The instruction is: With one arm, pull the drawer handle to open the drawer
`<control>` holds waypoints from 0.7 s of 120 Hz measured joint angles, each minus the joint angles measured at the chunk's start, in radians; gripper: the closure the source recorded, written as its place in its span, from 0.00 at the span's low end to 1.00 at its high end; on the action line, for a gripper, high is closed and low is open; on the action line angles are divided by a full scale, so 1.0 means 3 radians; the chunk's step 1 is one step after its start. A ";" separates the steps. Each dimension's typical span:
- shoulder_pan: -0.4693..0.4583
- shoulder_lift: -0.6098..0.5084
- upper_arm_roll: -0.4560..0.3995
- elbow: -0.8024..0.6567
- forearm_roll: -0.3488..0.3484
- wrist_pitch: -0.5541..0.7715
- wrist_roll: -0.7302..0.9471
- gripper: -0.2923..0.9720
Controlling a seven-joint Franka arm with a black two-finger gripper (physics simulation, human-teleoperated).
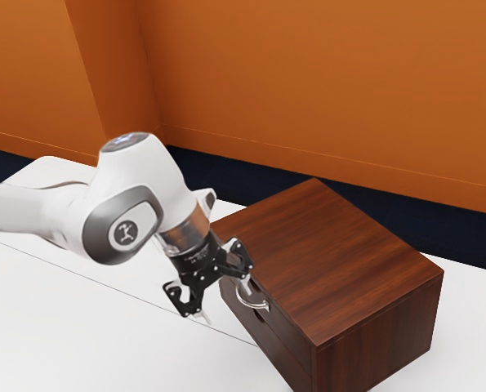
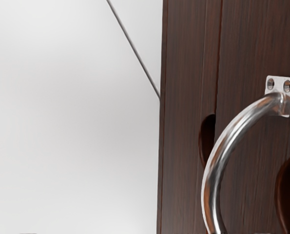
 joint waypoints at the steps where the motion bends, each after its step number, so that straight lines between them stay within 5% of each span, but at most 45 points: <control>1: -0.0001 0.0004 0.0000 0.0000 0.0000 0.0003 0.0000 0.33; 84: 0.0016 0.0127 0.0003 -0.0062 0.0015 0.0040 0.0061 0.33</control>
